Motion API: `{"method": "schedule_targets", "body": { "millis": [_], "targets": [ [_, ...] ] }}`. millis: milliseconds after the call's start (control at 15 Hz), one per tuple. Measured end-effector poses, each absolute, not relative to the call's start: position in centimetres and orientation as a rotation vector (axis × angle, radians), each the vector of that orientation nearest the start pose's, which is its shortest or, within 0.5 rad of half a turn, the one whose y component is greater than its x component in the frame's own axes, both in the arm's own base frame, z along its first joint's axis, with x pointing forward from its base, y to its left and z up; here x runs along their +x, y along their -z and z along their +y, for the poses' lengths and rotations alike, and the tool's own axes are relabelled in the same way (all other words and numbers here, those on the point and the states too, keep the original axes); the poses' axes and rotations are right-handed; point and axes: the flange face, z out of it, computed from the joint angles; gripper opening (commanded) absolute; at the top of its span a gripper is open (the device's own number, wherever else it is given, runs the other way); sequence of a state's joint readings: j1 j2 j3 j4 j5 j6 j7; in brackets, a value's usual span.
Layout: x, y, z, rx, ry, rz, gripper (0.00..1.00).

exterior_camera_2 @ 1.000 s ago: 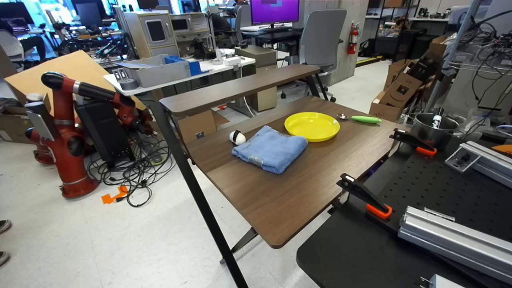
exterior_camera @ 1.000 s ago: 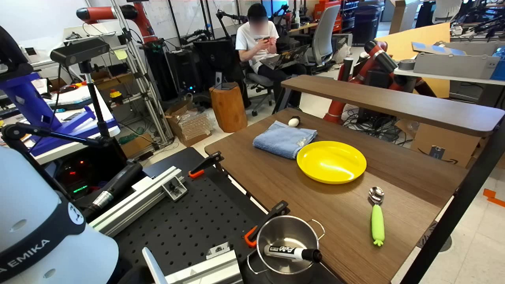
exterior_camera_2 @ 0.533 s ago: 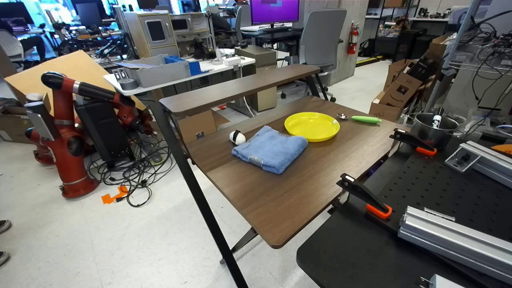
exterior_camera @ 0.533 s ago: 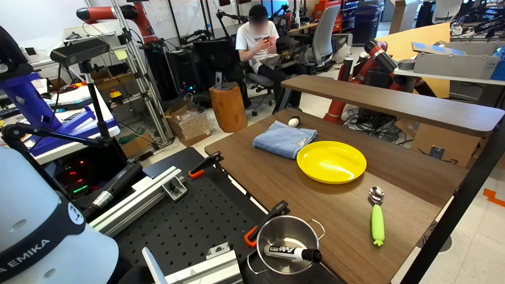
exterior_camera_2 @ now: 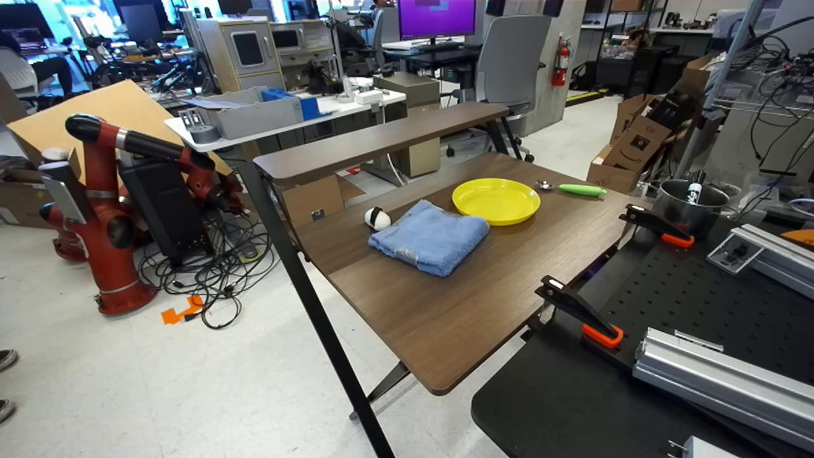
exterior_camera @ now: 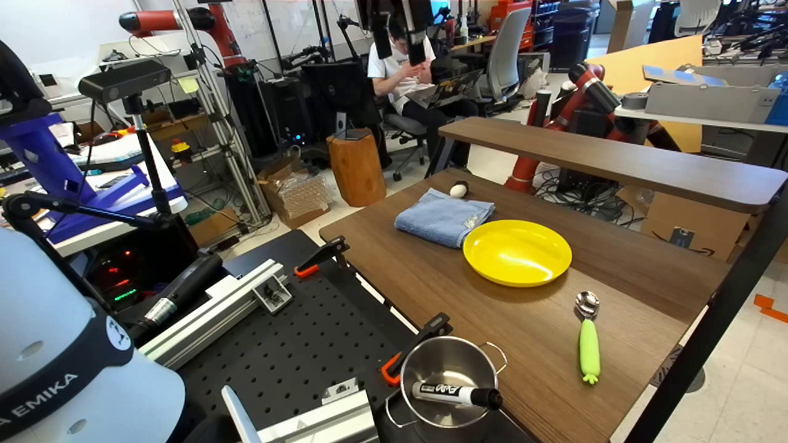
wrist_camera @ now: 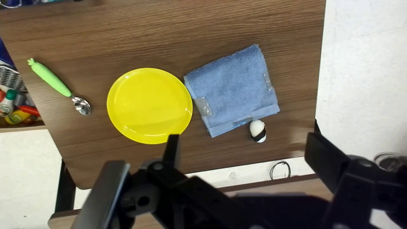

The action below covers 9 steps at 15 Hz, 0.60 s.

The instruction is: Move the white ball to the right

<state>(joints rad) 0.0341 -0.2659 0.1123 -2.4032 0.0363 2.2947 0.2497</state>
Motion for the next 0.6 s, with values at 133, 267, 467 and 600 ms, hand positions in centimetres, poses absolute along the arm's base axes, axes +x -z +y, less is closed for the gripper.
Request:
{"method": "schedule_targets", "body": {
  "millis": [133,267,467,600],
  "targets": [
    [47.6,-41.0,7.7,-3.078,0.263,0.186,1.00],
    [48.8,-38.7,8.6,-3.059,0.285,0.175,1.00],
    [50.9,-34.9,10.2,-3.038,0.309,0.156,1.00],
    [52.2,-32.4,11.3,-3.027,0.311,0.157,1.00]
  ]
}}
